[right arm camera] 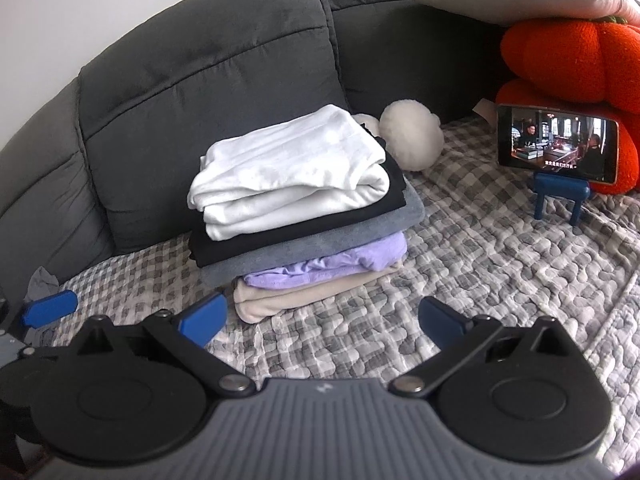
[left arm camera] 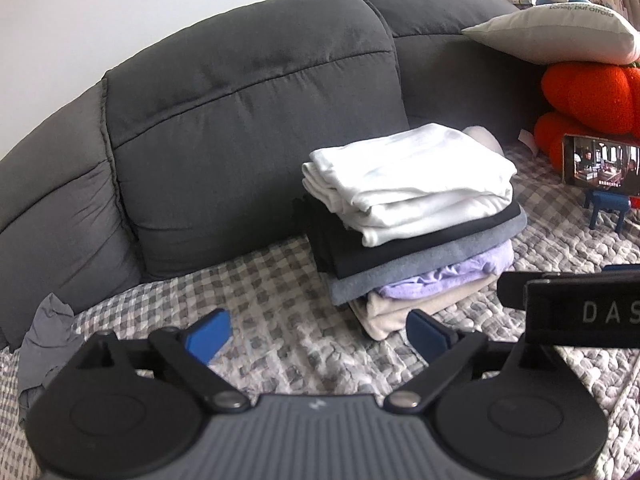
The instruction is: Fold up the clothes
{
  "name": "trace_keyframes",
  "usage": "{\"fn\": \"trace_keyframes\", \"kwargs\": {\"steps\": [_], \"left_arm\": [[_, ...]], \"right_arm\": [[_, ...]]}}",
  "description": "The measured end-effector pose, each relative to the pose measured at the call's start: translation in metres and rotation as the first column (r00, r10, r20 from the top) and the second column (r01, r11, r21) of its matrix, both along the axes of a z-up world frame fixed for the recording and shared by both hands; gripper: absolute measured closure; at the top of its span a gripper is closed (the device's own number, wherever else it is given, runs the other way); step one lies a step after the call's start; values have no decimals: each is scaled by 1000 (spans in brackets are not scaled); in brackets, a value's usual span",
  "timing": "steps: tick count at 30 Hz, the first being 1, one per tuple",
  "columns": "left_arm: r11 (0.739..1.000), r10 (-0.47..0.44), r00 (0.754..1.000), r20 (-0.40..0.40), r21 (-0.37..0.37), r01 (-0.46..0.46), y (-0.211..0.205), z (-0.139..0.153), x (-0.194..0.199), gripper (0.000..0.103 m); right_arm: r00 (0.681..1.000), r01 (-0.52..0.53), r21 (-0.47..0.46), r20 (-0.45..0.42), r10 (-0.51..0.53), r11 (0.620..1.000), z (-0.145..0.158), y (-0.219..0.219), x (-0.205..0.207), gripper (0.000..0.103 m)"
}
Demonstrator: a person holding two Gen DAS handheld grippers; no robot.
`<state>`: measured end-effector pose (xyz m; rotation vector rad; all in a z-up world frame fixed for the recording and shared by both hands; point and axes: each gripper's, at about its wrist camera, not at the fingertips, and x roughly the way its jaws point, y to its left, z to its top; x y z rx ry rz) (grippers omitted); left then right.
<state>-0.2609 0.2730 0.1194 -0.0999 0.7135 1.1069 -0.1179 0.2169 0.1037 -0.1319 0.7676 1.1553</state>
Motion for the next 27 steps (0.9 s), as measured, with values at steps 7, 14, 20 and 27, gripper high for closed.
{"fn": "trace_keyframes", "kwargs": {"steps": [7, 14, 20, 27], "left_arm": [[1000, 3, 1000, 5, -10, -3, 1, -2, 0, 6], [1000, 14, 1000, 6, 0, -14, 2, -8, -1, 4], [1000, 23, 1000, 9, -7, -23, 2, -13, -2, 4], [999, 32, 999, 14, -11, -31, 3, -14, 0, 4]], "right_arm": [[1000, -1, -18, 25, 2, 1000, -2, 3, -3, 0], [996, 13, -37, 86, -10, 999, -2, 5, -8, 0], [985, 34, -35, 168, -27, 999, 1, 6, -14, 0], [981, 43, -5, 190, -42, 999, 4, 7, -14, 0]]}}
